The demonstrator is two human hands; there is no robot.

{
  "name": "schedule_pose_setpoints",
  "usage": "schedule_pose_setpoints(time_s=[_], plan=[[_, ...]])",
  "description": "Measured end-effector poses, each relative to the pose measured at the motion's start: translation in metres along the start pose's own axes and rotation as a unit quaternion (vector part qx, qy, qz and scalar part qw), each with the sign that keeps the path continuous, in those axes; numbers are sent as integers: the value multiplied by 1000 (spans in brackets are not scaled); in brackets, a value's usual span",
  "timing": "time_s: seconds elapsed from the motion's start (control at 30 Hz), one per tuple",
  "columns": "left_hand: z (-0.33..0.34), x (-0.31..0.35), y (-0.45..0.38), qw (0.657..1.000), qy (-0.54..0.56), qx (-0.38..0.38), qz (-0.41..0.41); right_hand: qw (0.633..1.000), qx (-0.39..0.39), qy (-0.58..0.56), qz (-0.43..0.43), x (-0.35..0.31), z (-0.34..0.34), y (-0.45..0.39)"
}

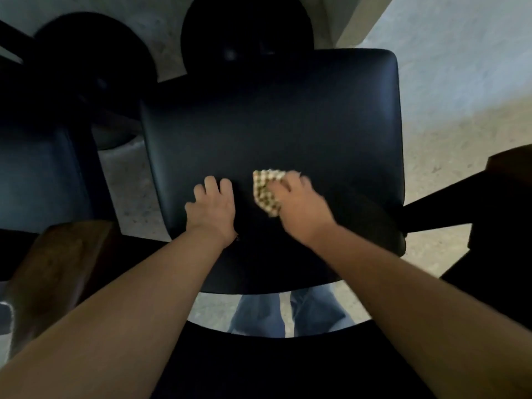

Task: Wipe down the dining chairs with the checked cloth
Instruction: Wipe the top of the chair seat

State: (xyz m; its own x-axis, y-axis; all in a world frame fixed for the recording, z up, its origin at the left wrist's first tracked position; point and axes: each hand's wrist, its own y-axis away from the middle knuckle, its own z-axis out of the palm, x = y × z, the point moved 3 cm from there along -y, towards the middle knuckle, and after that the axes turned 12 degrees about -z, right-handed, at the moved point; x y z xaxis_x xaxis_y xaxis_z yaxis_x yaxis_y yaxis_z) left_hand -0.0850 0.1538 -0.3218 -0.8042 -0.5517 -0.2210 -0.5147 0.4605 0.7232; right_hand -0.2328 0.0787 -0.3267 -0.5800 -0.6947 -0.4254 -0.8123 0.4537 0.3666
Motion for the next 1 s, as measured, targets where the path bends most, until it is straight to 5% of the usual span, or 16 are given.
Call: schedule_pose_setpoints(time_s=[0.13, 0.23, 0.3, 0.4, 0.47, 0.53, 0.6, 0.67, 0.73, 0.83, 1.0], plan=[[-8, 3, -3, 999, -15, 35, 25, 963, 150, 8, 226, 115, -62, -1], [-14, 2, -15, 1000, -1, 2, 27, 924, 197, 20, 327, 125, -59, 10], [-14, 2, -17, 1000, 0, -8, 23, 936, 166, 15, 310, 78, -21, 19], [-14, 1, -17, 1000, 4, -5, 26, 984, 51, -45, 162, -10, 32, 42], [-13, -1, -18, 1000, 6, -5, 28, 996, -14, -46, 71, -17, 36, 46], [-14, -1, -18, 1000, 4, -6, 28, 998, 6, -5, 65, 19, 13, 35], [-14, 0, -19, 1000, -3, -8, 27, 978, 85, 8, 192, 79, -22, 28], [-14, 1, -20, 999, -16, -18, 29, 919, 192, -31, 342, 132, -54, 34], [-17, 2, -21, 998, -31, -36, 28, 894, 190, -9, 405, 139, -55, 33], [-20, 7, -20, 997, -58, -51, 21, 914, 171, 8, 367, 82, -20, 24], [-18, 9, -17, 996, -73, -44, 12, 991, -5, -57, 125, -35, 35, 41]])
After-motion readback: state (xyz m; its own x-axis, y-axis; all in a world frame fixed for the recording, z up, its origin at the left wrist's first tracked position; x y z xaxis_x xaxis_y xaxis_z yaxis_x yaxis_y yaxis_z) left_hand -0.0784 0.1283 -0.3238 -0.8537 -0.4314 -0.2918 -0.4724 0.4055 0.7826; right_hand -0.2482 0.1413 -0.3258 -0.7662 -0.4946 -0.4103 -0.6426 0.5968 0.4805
